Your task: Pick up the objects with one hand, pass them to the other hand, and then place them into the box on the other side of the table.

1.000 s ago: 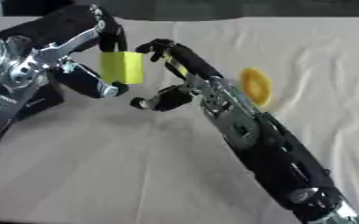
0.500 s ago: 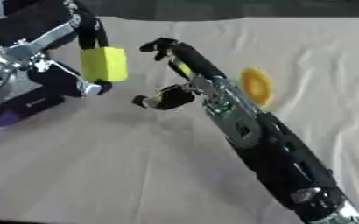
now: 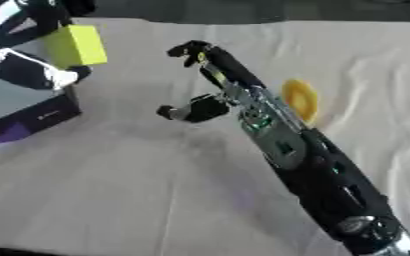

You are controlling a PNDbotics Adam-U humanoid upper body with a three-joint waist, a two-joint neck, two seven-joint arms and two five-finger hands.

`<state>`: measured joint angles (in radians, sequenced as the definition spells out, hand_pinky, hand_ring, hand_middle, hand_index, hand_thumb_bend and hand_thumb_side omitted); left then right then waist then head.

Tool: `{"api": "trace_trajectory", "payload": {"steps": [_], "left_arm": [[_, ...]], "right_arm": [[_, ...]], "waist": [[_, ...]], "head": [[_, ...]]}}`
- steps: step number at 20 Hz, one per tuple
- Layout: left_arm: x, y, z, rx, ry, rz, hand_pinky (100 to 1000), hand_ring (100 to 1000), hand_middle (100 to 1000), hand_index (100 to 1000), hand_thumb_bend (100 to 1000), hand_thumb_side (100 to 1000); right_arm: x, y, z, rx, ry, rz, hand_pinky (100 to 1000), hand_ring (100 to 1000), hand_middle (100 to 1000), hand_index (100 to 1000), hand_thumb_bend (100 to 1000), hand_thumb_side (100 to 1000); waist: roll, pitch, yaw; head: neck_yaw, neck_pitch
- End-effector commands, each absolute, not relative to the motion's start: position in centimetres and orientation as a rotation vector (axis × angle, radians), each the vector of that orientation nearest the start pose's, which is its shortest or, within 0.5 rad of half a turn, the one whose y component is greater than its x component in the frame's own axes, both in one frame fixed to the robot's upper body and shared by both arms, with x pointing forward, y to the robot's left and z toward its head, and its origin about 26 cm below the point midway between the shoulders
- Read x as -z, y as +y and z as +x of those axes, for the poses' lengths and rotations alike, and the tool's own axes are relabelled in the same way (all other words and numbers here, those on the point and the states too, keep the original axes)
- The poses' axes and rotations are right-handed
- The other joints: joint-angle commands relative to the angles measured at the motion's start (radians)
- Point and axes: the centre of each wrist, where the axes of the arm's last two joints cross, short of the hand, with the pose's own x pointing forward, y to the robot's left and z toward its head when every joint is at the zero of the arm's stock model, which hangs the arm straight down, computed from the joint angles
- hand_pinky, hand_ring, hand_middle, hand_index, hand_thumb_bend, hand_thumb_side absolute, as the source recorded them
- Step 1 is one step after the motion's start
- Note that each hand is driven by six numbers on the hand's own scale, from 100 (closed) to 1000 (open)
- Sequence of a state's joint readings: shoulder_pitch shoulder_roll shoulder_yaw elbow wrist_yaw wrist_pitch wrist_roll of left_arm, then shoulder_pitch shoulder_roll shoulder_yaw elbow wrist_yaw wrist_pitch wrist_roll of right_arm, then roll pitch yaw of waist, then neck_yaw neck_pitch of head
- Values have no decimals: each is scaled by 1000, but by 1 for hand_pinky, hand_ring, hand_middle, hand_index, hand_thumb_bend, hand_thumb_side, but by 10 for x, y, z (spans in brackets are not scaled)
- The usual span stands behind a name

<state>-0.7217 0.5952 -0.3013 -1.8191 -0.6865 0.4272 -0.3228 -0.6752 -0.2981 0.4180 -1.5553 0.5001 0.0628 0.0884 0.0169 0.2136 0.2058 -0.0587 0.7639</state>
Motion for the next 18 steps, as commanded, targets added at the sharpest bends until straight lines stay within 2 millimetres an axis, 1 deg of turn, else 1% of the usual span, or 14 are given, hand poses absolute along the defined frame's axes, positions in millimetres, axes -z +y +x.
{"api": "trace_trajectory", "payload": {"steps": [1,7,10,14,17,18], "left_arm": [[-288,239,348,1049,-1698,1125,702,478,355,385,366,100],[-280,282,356,916,-1587,1248,704,483,362,391,375,100],[-274,298,362,878,-1541,1271,707,494,375,405,368,100],[-261,316,375,844,-1476,1260,713,505,394,422,373,100],[-249,328,386,801,-1442,1243,725,526,425,461,422,100],[-244,333,390,787,-1433,1235,730,534,436,473,456,100]], "right_arm": [[-194,-143,374,-1150,-2062,-464,848,761,805,844,600,296],[-202,-145,373,-1121,-2087,-472,846,758,803,842,598,294],[-206,-146,371,-1104,-2104,-473,846,758,803,842,598,294],[-214,-147,368,-1072,-2133,-471,845,757,802,841,594,293],[-219,-147,366,-1050,-2151,-466,845,757,802,841,592,288],[-220,-147,365,-1043,-2158,-464,844,756,803,841,592,287]], "waist": [[-1,-18,2],[-9,-16,1],[-16,-17,-2],[-28,-16,-6],[-36,-16,-12],[-39,-16,-14]], "head": [[20,6],[62,6],[74,6],[88,4],[95,-3],[96,-5]]}}
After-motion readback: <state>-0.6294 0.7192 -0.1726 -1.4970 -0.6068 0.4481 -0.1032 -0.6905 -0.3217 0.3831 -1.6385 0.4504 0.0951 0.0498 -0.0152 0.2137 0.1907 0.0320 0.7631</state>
